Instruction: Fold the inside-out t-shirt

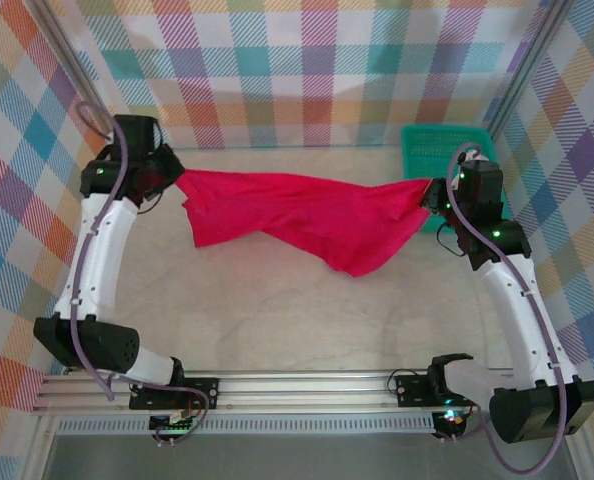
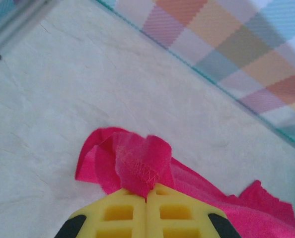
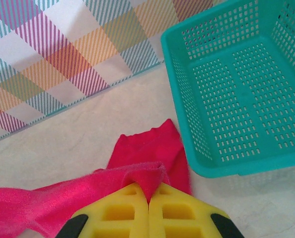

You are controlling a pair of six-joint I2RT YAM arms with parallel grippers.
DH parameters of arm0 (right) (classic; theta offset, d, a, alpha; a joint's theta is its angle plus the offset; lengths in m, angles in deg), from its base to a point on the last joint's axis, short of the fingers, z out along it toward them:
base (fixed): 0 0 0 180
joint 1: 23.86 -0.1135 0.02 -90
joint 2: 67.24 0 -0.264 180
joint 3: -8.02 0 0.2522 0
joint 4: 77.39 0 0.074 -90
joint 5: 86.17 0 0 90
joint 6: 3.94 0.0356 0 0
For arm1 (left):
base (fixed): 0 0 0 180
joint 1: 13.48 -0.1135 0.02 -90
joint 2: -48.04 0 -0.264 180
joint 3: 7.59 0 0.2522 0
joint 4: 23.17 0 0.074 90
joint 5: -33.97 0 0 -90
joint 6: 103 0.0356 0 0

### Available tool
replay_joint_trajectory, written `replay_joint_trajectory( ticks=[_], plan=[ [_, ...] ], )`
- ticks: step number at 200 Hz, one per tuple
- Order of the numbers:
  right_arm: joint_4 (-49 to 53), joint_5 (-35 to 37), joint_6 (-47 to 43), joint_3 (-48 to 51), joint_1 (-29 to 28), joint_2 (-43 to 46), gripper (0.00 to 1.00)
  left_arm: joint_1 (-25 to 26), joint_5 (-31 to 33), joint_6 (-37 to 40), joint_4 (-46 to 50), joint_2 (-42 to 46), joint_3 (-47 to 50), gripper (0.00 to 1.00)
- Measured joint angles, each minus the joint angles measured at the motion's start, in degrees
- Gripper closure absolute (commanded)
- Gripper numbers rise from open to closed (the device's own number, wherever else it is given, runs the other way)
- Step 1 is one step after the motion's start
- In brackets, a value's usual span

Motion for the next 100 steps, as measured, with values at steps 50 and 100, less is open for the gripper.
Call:
replay_joint_trajectory(
  ticks=[50, 100],
  plan=[
    [0.39, -2.19, 0.02, 1.90, 0.00, -0.59, 1.00, -0.20, -8.41, -0.92, -4.74, -2.40, 13.31, 1.00],
    [-1.01, -4.33, 0.09, 2.12, 0.00, -7.78, 1.00, -0.13, -12.48, -2.47, -8.39, -26.60, 4.37, 1.00]
  ],
)
